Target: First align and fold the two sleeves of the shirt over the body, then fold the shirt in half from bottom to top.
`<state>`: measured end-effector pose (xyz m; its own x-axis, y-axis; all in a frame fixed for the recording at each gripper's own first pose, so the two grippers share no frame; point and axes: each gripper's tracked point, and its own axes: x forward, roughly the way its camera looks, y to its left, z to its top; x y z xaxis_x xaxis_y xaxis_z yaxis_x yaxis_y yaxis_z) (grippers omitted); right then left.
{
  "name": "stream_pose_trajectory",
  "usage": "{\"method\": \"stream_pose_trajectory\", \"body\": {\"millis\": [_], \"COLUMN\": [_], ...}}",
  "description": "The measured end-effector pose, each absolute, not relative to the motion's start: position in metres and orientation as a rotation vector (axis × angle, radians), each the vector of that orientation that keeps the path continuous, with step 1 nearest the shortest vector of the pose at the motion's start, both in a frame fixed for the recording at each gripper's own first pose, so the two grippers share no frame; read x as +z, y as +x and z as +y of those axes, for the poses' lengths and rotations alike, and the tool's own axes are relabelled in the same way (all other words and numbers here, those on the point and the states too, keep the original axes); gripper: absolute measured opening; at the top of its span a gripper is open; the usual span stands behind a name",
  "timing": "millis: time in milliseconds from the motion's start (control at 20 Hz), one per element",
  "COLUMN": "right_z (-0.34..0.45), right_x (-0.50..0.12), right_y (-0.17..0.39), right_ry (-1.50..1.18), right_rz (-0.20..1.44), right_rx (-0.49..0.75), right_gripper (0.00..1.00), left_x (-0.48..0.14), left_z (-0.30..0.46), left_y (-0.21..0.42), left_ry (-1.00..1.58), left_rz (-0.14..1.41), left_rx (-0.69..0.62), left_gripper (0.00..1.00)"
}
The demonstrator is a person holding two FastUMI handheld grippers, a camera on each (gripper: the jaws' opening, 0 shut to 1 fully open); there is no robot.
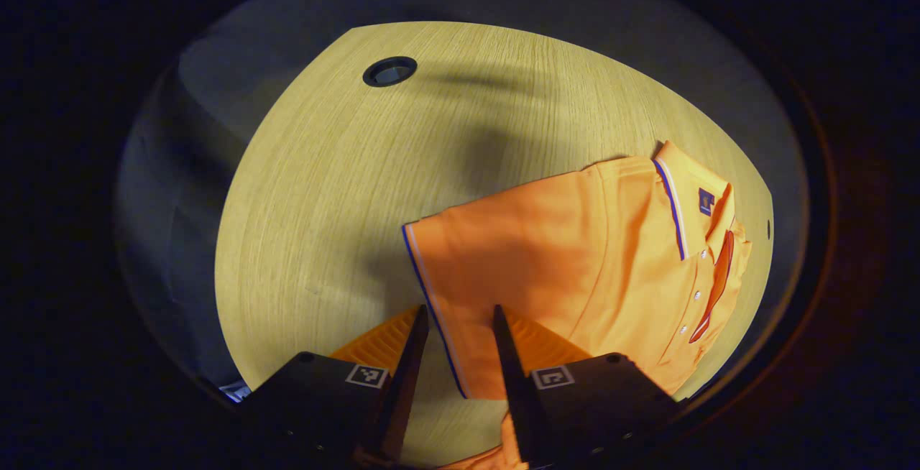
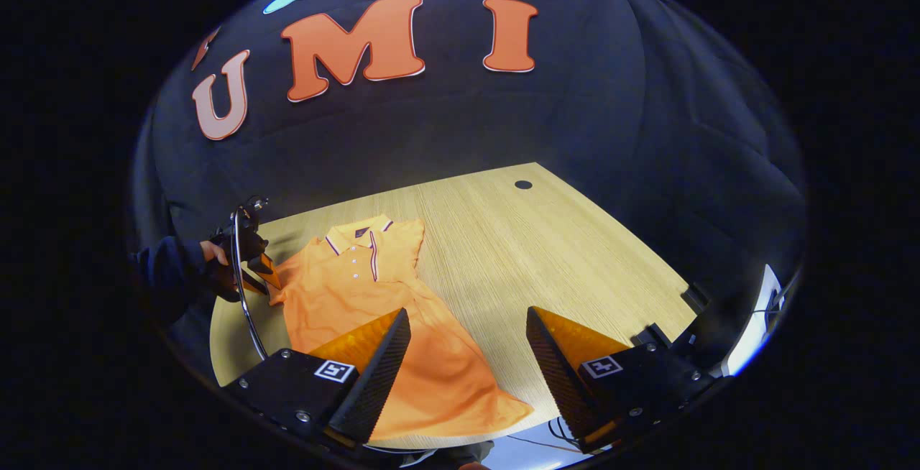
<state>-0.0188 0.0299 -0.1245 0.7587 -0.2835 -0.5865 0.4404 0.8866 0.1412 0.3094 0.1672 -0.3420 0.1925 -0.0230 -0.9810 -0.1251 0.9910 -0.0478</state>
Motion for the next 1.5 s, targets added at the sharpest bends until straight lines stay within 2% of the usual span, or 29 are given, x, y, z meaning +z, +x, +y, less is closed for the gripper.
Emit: {"method": "stream_pose_trajectory", "body": {"millis": [50,100,200,250,350,400,800,1050,1400,1450,1500], "right_z": [0.029,0.028,0.026,0.026,0.028,0.028,0.020,0.021,0.017,0.015,0.016], "right_x": [-0.127,-0.131,-0.132,-0.131,-0.133,-0.135,-0.133,-0.135,-0.140,-0.142,-0.142], "right_y": [-0.022,-0.026,-0.031,-0.031,-0.033,-0.034,-0.036,-0.036,-0.040,-0.041,-0.042], "right_ry": [0.288,0.295,0.302,0.302,0.308,0.314,0.345,0.353,0.352,0.351,0.351], "right_rz": [0.596,0.606,0.606,0.601,0.607,0.612,0.610,0.618,0.645,0.646,0.647], "right_rx": [-0.407,-0.416,-0.428,-0.428,-0.431,-0.432,-0.467,-0.473,-0.501,-0.504,-0.500], "right_gripper": [0.99,0.99,0.99,0.99,0.99,0.99,0.99,0.99,0.99,0.99,0.99], "left_x": [-0.339,-0.338,-0.341,-0.340,-0.349,-0.332,-0.287,-0.283,-0.294,-0.291,-0.289], "left_z": [0.165,0.161,0.155,0.150,0.142,0.146,0.097,0.058,0.009,0.001,-0.005], "left_y": [0.311,0.315,0.317,0.319,0.328,0.323,0.342,0.346,0.342,0.340,0.336], "left_ry": [-0.111,-0.134,-0.147,-0.158,-0.192,-0.181,-0.111,-0.049,-0.100,-0.123,-0.146], "left_rz": [1.367,1.351,1.340,1.327,1.301,1.292,1.155,1.143,1.170,1.167,1.167], "left_rx": [0.045,0.031,0.006,-0.022,-0.046,-0.058,-0.251,-0.330,-0.424,-0.448,-0.474], "left_gripper": [0.53,0.54,0.16,0.19,0.19,0.07,0.07,0.07,0.13,0.16,0.22]}}
